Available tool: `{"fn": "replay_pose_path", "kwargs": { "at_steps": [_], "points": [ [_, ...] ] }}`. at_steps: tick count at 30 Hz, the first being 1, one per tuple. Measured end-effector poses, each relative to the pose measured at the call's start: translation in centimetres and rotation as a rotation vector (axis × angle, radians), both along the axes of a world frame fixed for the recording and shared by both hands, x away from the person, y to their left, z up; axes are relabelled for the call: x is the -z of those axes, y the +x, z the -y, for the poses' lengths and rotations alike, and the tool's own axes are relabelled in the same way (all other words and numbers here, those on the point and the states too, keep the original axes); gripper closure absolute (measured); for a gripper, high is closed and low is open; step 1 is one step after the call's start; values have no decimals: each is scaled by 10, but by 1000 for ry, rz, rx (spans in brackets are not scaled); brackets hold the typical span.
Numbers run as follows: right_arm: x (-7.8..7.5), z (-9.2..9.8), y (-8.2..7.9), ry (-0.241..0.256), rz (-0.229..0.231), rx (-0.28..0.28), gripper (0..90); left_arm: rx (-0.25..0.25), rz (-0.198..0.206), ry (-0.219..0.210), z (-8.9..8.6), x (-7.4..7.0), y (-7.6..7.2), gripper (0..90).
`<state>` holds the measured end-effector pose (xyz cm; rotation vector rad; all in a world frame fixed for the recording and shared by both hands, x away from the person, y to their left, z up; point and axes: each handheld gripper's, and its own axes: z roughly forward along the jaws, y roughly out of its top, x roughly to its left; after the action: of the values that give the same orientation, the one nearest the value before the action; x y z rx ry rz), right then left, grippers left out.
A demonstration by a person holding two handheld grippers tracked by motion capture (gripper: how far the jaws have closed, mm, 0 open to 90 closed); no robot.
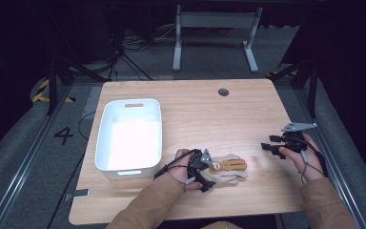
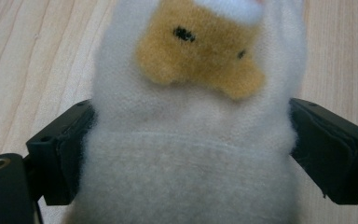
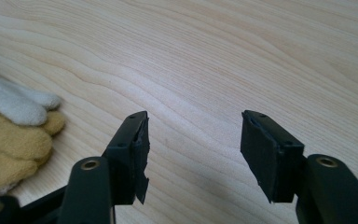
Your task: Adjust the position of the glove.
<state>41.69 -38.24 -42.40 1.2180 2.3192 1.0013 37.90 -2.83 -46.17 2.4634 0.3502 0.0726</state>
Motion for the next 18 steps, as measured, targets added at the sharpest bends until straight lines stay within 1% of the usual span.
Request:
{"fn": "replay_pose_path", "kwargs": {
  "at_steps": [1, 2, 3, 4, 5, 6, 7, 8, 9, 11, 12, 14, 16, 17, 18],
  "points": [
    [0, 0, 0, 1, -1, -1, 433, 8, -4, 9, 0, -3, 0, 156],
    [1, 0, 0, 2, -2, -1, 433, 8, -8, 16, 0, -5, 1, 232],
    [1, 0, 0, -1, -1, -1, 433, 1, -12, 28, 0, -7, 1, 311],
    [1, -1, 0, 1, -6, -1, 433, 1, -12, 28, 0, -7, 1, 371],
    [2, -1, 0, -1, -5, -4, 433, -10, -16, 32, 1, -10, 1, 440],
    [2, -1, 0, -1, -6, -5, 433, -10, -16, 32, 1, -10, 1, 494],
    [2, -1, 0, -2, -6, -6, 433, -23, -21, 35, 1, -10, 0, 531],
    [2, -1, 0, -2, -6, -6, 433, -28, -27, 36, 1, -11, 0, 531],
    [2, -2, 0, -6, -5, -5, 433, -37, -36, 40, 2, -12, -1, 615],
    [2, -2, -1, -5, -9, -1, 435, -42, -39, 40, 2, -12, -2, 673],
    [2, -2, -1, -5, -8, -3, 436, -46, -41, 49, 3, -13, -3, 690],
    [2, -1, -1, -6, -4, -3, 437, -47, -44, 49, 3, -13, -3, 705],
    [2, -1, -1, -4, -4, -2, 439, -48, -49, 37, 2, -13, -2, 714],
    [2, -1, -1, -3, -6, 1, 440, -53, -55, 39, 2, -13, -3, 715],
    [2, 0, -1, -4, -3, -1, 440, -54, -53, 34, 2, -12, -3, 716]
  ]
}}
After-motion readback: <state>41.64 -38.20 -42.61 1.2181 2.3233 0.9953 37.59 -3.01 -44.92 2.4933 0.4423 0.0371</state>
